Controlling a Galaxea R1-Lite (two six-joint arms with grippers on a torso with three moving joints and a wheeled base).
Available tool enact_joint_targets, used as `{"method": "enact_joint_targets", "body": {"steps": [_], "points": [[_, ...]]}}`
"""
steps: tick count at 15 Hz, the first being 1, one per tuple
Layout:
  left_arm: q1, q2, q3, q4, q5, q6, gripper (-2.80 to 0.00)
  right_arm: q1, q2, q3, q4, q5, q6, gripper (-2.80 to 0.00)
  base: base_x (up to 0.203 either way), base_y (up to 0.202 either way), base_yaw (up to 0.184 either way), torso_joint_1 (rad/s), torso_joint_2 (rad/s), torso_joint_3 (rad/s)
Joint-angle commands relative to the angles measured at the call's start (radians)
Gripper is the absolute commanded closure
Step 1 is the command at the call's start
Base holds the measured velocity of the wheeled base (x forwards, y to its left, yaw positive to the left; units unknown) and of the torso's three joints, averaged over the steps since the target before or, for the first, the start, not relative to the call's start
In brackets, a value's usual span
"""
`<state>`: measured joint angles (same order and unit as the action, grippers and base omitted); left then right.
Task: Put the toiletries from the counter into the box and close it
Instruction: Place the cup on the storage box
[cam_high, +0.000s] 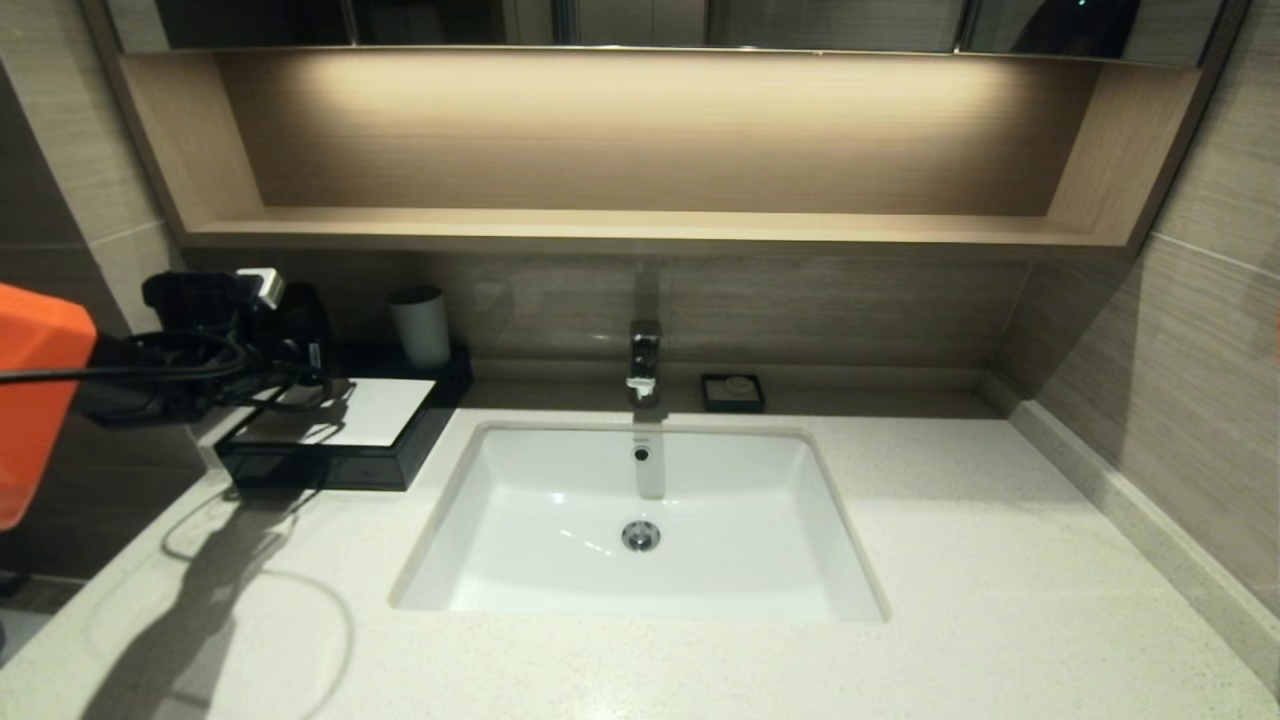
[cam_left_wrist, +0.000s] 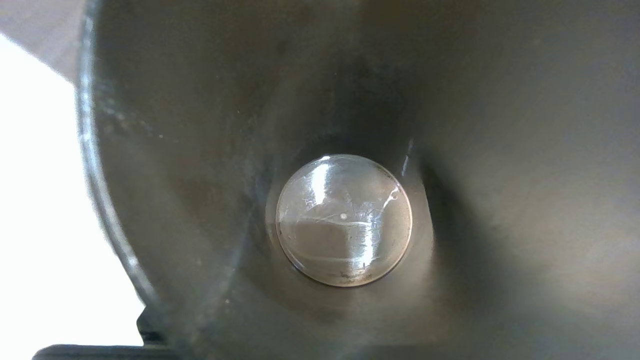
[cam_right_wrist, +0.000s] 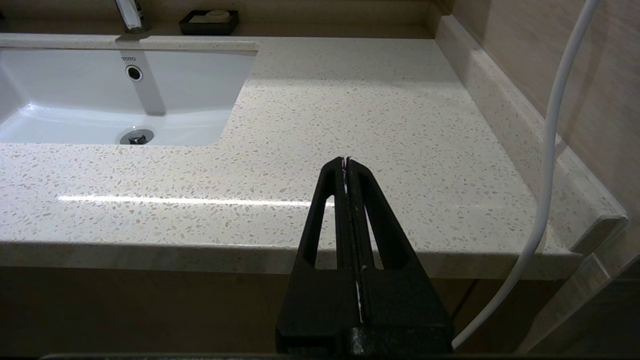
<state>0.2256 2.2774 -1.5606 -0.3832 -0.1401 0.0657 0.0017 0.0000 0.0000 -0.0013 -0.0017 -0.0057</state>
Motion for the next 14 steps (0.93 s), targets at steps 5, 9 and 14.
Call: {"method": "enact_joint_targets", "body": {"steps": [5, 9, 14], "points": [[-0.003, 0.016, -0.003, -0.003, -0.001, 0.0, 0.0, 0.0, 0.0, 0.002, 0.0, 0.0, 0.0, 0.0, 0.0, 0.0, 0.0, 0.0, 0.0, 0.0], [-0.006, 0.025, -0.013, -0.003, 0.0, 0.002, 0.0, 0.0, 0.0, 0.002, 0.0, 0.0, 0.0, 0.0, 0.0, 0.0, 0.0, 0.0, 0.0, 0.0], [-0.006, 0.03, -0.016, 0.021, 0.001, 0.007, 0.0, 0.001, -0.001, 0.002, 0.0, 0.0, 0.0, 0.0, 0.0, 0.0, 0.0, 0.0, 0.0, 0.0]]}}
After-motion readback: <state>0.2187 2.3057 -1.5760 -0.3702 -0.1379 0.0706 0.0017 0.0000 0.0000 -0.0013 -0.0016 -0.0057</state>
